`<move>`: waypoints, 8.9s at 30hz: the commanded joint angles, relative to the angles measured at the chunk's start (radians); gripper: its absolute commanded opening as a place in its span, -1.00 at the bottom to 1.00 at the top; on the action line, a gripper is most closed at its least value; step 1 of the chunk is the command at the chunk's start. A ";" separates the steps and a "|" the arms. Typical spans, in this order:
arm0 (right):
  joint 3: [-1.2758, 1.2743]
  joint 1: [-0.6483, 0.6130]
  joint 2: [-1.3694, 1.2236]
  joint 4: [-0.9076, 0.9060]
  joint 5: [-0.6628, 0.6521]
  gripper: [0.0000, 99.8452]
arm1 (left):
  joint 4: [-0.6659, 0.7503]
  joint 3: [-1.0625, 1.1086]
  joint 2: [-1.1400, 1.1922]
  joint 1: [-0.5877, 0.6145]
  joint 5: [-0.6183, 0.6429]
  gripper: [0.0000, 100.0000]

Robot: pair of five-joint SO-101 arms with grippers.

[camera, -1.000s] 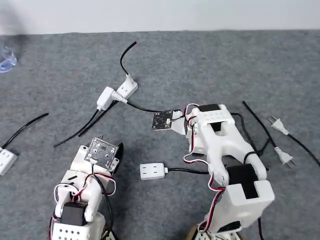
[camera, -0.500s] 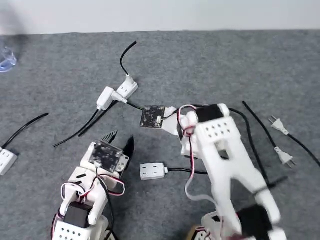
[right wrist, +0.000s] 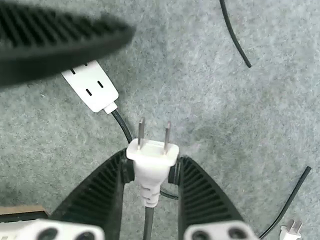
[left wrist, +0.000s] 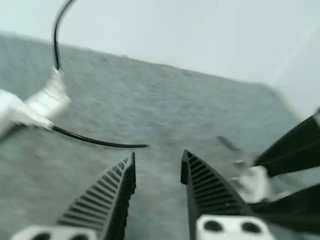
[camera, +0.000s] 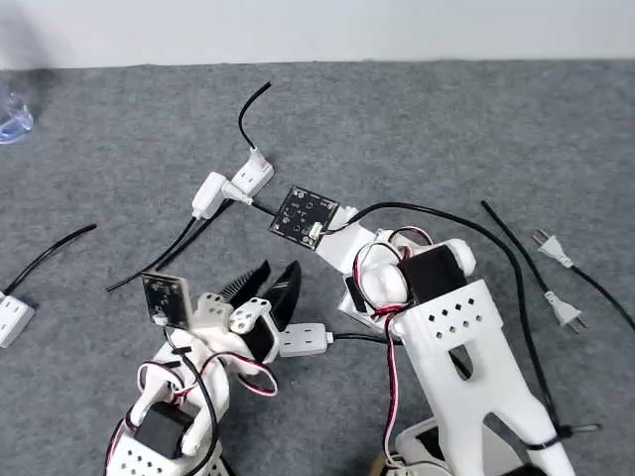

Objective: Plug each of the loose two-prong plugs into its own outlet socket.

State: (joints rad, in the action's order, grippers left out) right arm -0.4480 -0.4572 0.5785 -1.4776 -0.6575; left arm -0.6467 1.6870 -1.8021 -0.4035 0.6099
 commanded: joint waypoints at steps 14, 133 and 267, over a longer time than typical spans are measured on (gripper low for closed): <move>-0.233 0.124 0.041 0.297 -0.055 -0.98 | 0.005 -0.004 -0.011 -0.230 0.133 -0.50; -0.043 -0.205 0.378 0.042 0.120 -0.98 | -0.057 -0.022 -0.017 -0.048 0.138 -0.21; 0.244 -0.389 -0.541 0.059 -0.322 -0.98 | -0.525 -0.004 -0.017 0.924 -0.358 -0.21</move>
State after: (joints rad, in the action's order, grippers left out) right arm -0.2010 -0.8424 0.0292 -1.4454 -0.9674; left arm -1.1653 1.6901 -1.8098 0.5155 0.2601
